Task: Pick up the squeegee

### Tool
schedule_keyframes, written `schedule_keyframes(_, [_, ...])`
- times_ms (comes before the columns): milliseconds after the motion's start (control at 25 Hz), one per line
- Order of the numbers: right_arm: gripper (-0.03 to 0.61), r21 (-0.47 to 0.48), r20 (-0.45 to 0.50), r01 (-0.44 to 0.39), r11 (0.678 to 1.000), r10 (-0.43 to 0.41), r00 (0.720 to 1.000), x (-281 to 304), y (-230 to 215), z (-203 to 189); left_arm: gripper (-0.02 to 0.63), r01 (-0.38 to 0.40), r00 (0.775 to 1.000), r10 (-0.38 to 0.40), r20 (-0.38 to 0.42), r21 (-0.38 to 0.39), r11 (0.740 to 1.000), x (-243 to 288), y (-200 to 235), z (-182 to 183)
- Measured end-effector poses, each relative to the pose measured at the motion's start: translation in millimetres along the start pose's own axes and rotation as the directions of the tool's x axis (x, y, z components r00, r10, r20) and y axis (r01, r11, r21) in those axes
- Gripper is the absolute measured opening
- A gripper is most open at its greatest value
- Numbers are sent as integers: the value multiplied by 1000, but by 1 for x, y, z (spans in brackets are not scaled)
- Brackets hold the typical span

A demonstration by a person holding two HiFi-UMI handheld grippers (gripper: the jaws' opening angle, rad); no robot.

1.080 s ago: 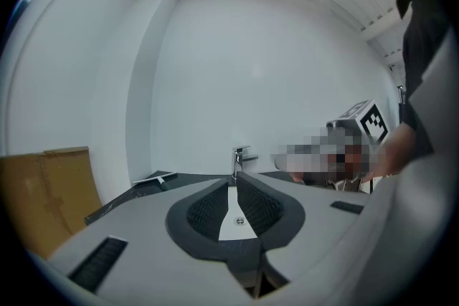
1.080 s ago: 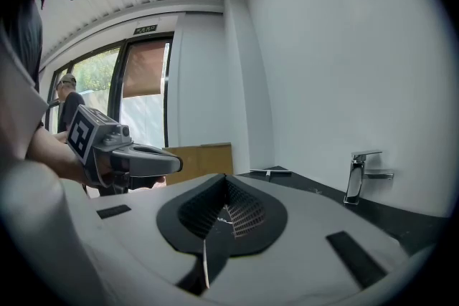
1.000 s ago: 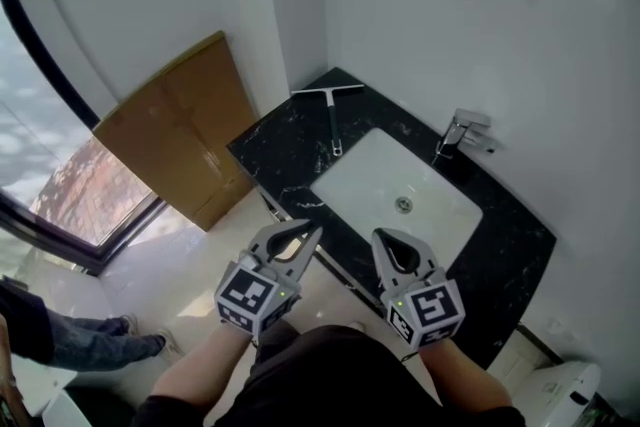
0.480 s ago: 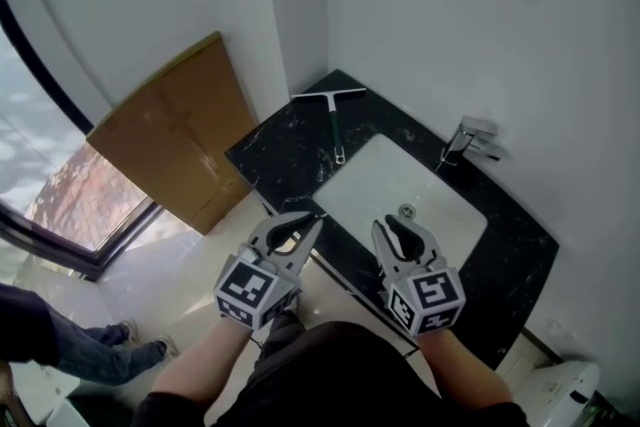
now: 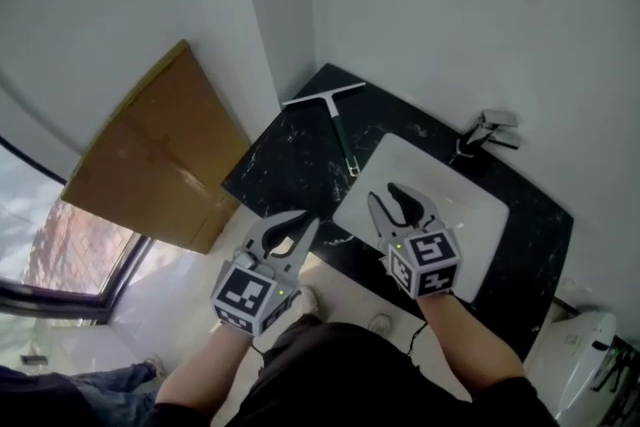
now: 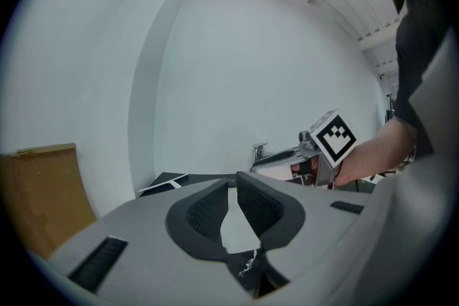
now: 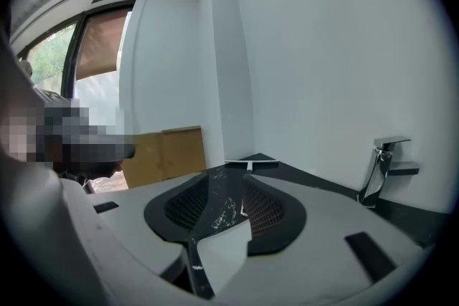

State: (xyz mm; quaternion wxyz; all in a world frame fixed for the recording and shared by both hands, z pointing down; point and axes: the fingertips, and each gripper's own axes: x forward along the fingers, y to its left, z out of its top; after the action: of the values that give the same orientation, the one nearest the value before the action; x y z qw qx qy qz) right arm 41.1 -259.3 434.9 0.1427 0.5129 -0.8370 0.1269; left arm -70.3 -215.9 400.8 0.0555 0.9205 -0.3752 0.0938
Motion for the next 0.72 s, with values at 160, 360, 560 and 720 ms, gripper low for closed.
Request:
schedule_keyframes(160, [167, -7, -39, 55, 998, -55, 998, 54, -7, 1, 44, 52, 999, -52, -9, 9, 999, 6, 29, -8])
schedule_keyframes(360, [181, -41, -96, 102, 994, -106, 990, 115, -18, -8, 44, 85, 996, -86, -33, -26, 996, 15, 51, -21])
schedule_keyframes(560, [193, -77, -170, 136, 988, -148, 974, 171, -35, -24, 44, 96, 994, -97, -41, -48, 994, 25, 72, -29])
schedule_keyframes(720, [193, -100, -223, 153, 983, -172, 960, 210, -49, -37, 44, 90, 994, -94, -55, -70, 994, 30, 87, -39])
